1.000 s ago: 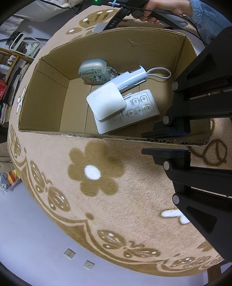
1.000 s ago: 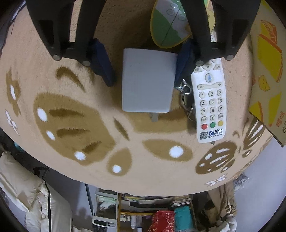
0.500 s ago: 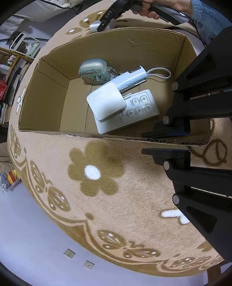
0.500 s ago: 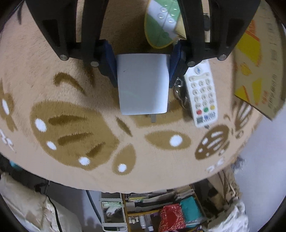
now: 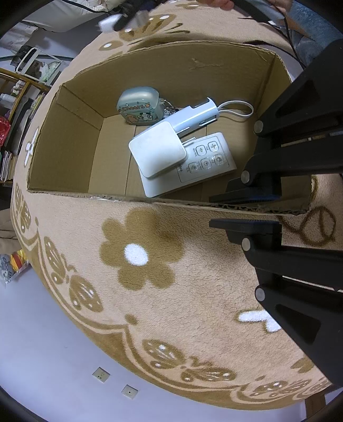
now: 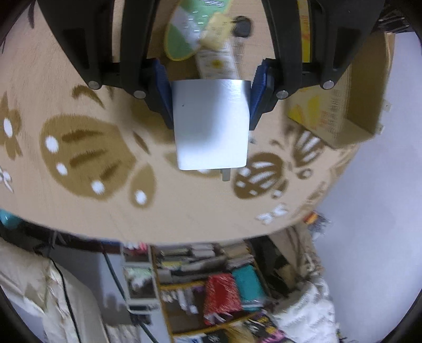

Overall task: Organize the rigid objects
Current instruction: 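Carry the adapter into the box and open the right gripper, then move the right gripper back toward the remote, keys and green card, then grasp the black key fob and tan NFC card with the right gripper, then carry the keys and card into the box and open the right gripper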

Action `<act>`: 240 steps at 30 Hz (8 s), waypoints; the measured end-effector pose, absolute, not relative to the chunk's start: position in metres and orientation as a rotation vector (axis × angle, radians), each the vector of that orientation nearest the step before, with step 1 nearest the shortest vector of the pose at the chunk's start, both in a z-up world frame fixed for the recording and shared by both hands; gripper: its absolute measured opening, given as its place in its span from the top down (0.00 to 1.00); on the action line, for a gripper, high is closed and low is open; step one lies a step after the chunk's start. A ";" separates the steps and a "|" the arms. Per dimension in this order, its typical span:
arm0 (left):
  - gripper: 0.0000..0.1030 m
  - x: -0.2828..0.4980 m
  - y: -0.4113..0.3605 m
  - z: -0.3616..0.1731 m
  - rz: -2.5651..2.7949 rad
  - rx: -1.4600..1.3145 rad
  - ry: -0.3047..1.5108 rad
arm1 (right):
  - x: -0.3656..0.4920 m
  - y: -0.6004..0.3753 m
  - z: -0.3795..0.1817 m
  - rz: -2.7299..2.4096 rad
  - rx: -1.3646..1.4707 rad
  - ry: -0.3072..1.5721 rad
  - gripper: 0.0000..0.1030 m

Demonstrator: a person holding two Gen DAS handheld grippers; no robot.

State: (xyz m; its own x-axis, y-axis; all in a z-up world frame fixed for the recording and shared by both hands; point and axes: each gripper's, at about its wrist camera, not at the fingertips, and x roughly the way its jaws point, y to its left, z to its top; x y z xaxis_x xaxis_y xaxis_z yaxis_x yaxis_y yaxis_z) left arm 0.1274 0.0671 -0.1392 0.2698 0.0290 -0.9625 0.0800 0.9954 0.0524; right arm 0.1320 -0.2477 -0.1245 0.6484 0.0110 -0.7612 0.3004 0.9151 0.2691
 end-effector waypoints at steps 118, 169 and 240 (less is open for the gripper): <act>0.90 0.129 0.066 -0.139 -0.029 0.092 1.304 | 0.090 -0.174 -0.153 -0.068 0.179 1.104 0.03; 0.89 0.127 0.064 -0.137 -0.029 0.104 1.304 | 0.116 -0.186 -0.206 -0.004 0.433 1.253 0.31; 0.90 0.127 0.064 -0.137 -0.037 0.105 1.300 | 0.098 -0.103 -0.074 0.292 0.340 0.830 0.87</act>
